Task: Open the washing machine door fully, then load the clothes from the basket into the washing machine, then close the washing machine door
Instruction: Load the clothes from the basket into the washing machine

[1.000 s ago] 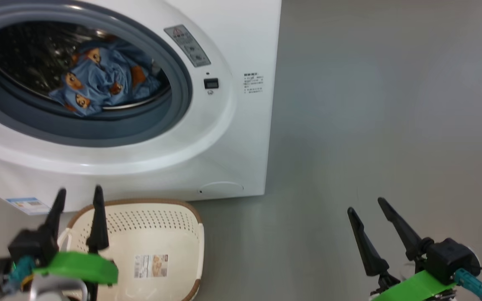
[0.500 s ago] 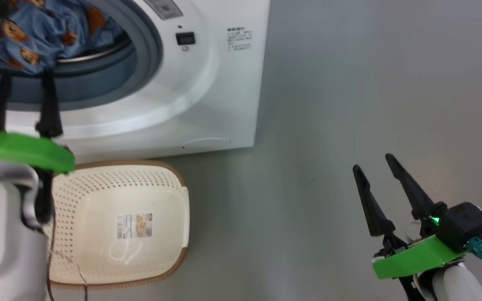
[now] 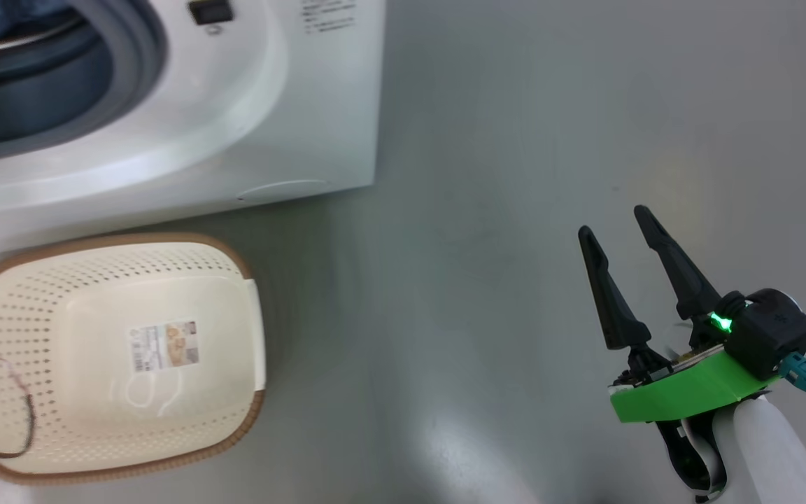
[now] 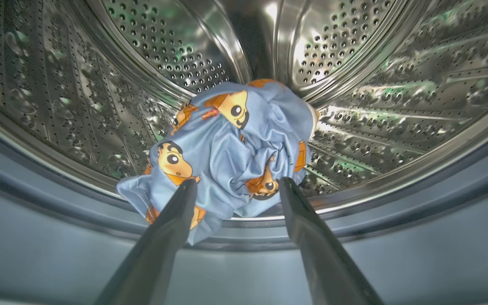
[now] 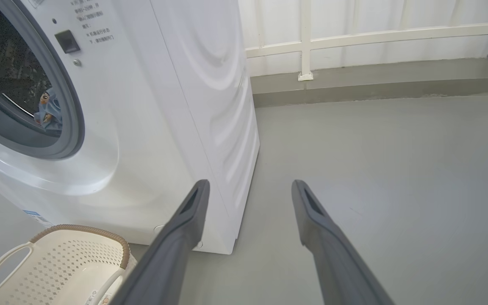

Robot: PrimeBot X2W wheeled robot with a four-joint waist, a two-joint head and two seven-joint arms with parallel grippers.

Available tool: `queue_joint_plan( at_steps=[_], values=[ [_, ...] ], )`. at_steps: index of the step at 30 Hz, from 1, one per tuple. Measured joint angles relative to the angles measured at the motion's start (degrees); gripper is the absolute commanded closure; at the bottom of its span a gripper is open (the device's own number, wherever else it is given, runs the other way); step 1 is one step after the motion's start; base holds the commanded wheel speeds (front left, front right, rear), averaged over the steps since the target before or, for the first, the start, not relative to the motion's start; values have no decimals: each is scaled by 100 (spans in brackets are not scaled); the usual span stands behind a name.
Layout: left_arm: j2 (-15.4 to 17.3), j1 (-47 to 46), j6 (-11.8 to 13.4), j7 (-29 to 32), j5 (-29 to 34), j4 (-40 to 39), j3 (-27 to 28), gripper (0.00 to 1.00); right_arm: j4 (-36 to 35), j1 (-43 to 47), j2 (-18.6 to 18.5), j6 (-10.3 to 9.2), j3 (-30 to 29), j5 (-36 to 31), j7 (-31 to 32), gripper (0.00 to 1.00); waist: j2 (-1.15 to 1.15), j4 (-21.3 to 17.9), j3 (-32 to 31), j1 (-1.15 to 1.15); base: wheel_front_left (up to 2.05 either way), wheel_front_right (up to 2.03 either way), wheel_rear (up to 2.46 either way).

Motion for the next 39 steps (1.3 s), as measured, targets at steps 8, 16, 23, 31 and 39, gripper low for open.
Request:
queue_joint_plan(
  at_steps=[8, 16, 23, 31, 39],
  values=[
    [584, -579, 164, 514, 119, 502, 75, 0, -47, -175, 46, 0, 78, 141, 0, 0, 0, -428, 448, 0, 0, 0, 0],
    [887, -820, 412, 706, 187, 1012, 158, 2, -82, -271, 54, 0, 147, 190, -1, 0, 0, -737, 742, 0, 0, 0, 0],
    [912, -1082, 416, 553, 263, 1132, 42, 100, -118, -275, 33, 0, 168, 190, -1, 0, 0, -748, 848, -1, 0, 0, 0],
    [1016, -1623, 401, -154, 339, 1258, -10, 100, -145, -403, 29, 0, 282, 231, -1, 0, 0, -798, 970, -1, 0, 0, 0],
    [979, -1923, 246, -558, 212, 1790, 46, 66, -133, -463, 29, 0, 321, 270, -1, 0, 0, -918, 1054, -1, 0, 0, 0]
  ],
)
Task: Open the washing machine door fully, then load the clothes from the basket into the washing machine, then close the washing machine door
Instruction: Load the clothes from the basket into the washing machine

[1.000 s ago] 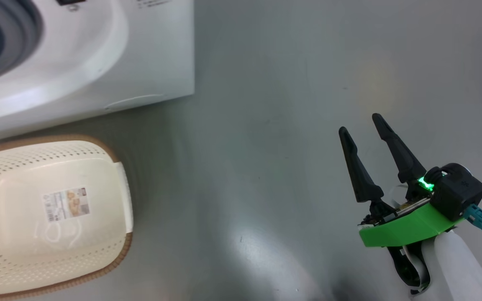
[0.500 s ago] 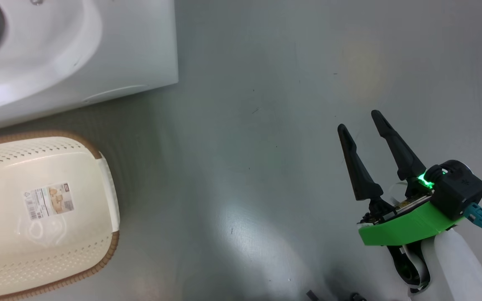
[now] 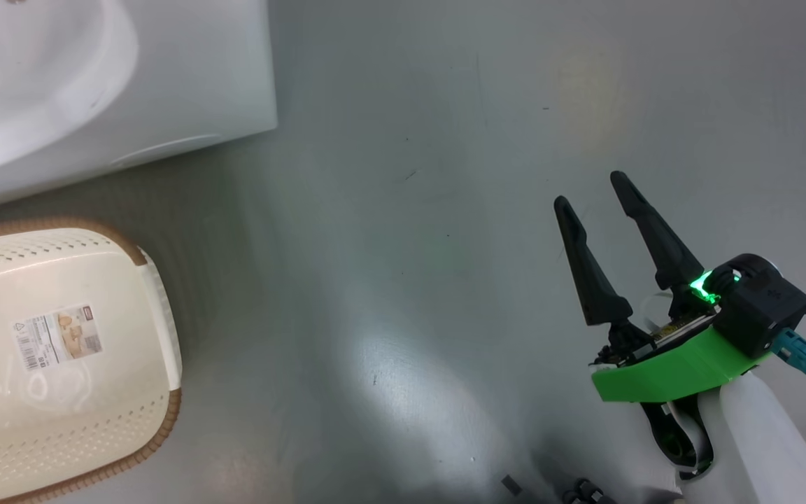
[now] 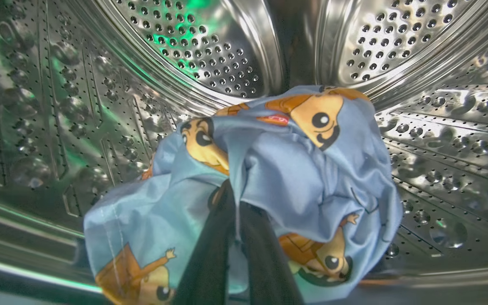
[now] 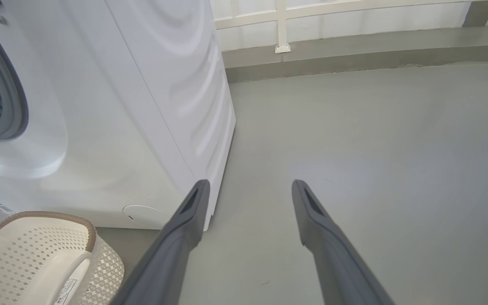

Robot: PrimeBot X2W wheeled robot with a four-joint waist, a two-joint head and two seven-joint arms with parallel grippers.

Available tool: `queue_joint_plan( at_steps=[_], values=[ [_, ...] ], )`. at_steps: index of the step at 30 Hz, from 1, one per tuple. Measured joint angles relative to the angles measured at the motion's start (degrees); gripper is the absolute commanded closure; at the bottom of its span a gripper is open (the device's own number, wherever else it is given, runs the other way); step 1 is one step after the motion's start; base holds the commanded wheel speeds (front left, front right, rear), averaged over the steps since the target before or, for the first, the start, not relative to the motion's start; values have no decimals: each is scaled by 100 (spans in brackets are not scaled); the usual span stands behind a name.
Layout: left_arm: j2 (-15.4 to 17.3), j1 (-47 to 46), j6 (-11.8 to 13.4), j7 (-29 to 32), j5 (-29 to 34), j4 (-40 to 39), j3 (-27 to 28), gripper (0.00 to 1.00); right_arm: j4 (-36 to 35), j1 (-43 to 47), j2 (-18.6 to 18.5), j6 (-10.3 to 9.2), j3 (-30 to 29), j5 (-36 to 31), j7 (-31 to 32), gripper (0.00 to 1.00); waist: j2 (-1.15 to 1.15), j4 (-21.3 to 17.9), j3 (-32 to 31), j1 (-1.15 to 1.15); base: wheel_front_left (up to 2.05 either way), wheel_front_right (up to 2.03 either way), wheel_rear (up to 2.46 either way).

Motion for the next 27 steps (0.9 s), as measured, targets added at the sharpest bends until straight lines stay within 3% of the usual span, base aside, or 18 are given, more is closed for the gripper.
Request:
queue_joint_plan(
  at_steps=[1, 2, 15, 27],
  values=[
    [-15, -12, -35, -32, -31, 70, 1, 28, 5, -25, 1, 0, -1, 0, 0, 0, 0, -4, 0, 0, 0, 0, 0],
    [-41, -18, -38, -76, -47, 129, -2, 0, 7, -47, 1, 0, -4, 0, 0, 0, 0, -3, -3, 0, 0, 0, 0],
    [-385, 26, -40, -915, -86, 388, -144, 0, 36, -49, -16, 0, -194, -14, 0, 0, 0, 188, -245, 0, 0, 0, 0],
    [-766, 1216, 34, -1639, -237, -171, -118, 0, 24, 191, -79, 0, -552, -127, 0, 0, 0, 472, -719, -1, 0, 0, 0]
  ],
)
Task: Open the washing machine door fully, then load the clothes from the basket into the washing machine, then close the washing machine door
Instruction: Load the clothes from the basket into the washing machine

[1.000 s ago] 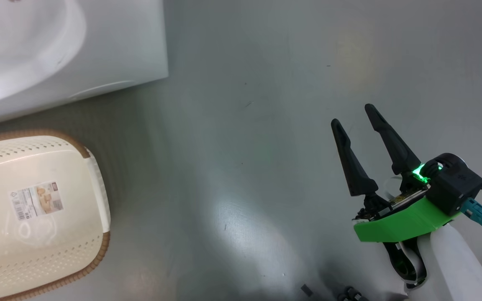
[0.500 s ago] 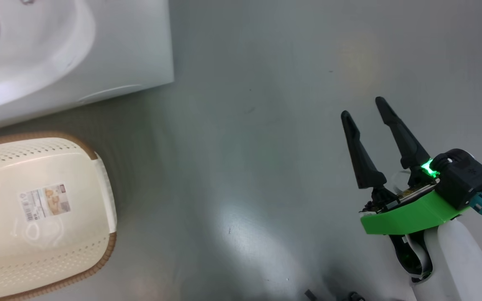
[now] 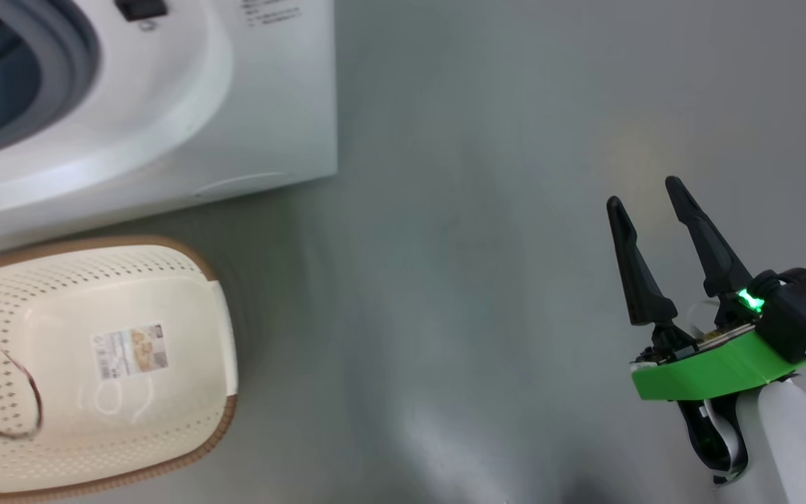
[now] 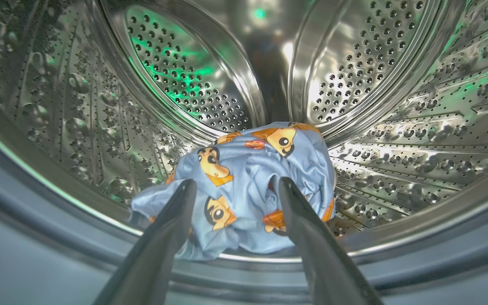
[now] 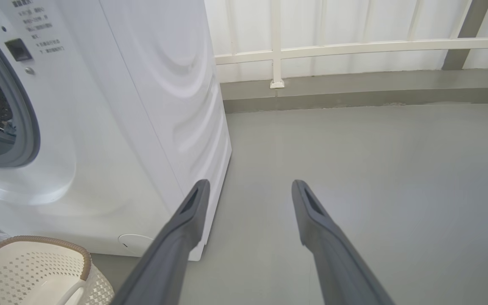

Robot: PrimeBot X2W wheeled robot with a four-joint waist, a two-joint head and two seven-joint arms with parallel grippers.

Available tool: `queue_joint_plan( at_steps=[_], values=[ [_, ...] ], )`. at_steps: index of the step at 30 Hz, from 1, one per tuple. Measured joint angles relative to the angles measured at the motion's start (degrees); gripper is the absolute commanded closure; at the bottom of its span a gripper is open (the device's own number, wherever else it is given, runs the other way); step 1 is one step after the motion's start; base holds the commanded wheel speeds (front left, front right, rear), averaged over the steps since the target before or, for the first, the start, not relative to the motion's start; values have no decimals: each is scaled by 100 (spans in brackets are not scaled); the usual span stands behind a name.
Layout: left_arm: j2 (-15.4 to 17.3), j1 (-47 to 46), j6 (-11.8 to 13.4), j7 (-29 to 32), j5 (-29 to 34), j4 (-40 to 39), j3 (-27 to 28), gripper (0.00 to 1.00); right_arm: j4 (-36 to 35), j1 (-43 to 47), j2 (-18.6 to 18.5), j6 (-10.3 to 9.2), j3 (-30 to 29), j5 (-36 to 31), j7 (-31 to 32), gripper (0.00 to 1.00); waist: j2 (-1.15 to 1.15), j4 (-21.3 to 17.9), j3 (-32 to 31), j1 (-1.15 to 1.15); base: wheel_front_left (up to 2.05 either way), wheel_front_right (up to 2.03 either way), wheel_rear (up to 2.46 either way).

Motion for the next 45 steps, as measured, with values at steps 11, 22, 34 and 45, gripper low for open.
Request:
queue_joint_plan(
  at_steps=[11, 22, 34, 45],
  values=[
    [-376, 2196, 304, -180, -53, -2067, 146, 0, 10, 376, -30, 0, -264, -119, 0, 0, 0, 298, -622, 0, 0, 0, 0],
    [-802, 4617, 792, -198, 3, -4251, 51, 0, 126, 793, -24, 0, -331, -287, 0, 0, 0, 575, -1344, 0, 0, 0, 0],
    [-1053, 6143, 1004, -105, 240, -5201, -521, 0, 177, 1304, -21, 0, -372, -387, 70, 0, 0, 897, -2130, 0, 0, 0, 0],
    [-1135, 6712, 979, -83, 301, -5191, -809, 0, 142, 1797, 191, 0, -403, -436, 215, 0, 0, 1071, -2792, 0, 0, 0, 0]
  ],
)
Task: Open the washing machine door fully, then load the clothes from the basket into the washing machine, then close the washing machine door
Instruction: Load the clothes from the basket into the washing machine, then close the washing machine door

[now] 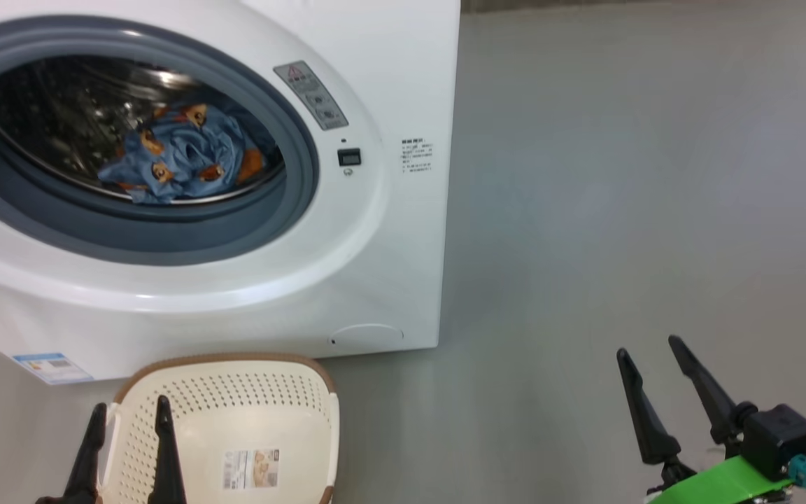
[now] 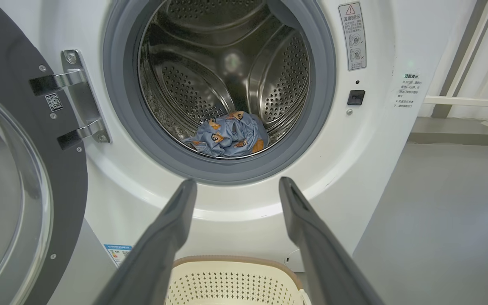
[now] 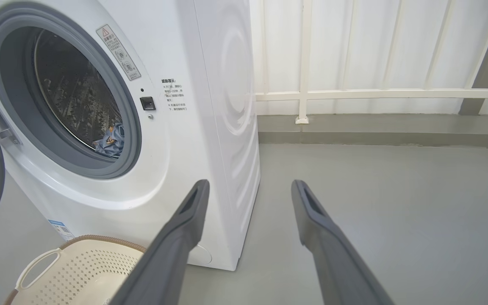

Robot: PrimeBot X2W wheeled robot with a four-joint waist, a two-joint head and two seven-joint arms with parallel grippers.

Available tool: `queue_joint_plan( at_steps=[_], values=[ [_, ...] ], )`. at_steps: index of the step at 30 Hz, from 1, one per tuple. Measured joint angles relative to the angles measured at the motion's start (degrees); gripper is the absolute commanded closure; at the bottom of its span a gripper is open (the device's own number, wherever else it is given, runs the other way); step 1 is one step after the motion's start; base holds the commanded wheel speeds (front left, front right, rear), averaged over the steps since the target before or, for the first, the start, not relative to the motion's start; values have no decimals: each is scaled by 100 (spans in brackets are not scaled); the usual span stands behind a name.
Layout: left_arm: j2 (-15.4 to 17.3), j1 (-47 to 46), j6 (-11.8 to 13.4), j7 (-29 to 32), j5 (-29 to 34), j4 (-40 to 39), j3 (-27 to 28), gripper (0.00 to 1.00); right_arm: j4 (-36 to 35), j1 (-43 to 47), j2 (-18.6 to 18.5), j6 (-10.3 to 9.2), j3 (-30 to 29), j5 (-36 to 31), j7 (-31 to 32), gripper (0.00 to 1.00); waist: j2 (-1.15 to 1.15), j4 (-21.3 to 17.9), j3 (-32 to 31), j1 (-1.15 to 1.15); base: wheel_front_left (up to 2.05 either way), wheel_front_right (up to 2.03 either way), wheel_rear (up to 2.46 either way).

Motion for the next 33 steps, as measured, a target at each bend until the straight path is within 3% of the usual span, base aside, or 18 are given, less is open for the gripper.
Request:
queue_joint_plan(
  at_steps=[13, 33],
  values=[
    [124, 220, -53, 70, -7, 41, -54, 0, -48, 236, 192, 0, -103, -62, 101, 0, 0, -83, -524, 0, 0, 0, 0],
    [153, 220, -52, 77, -18, 74, -164, 0, -90, 339, 212, 0, -97, -187, 107, 0, 0, -81, -561, 0, -2, 2, 0]
  ],
)
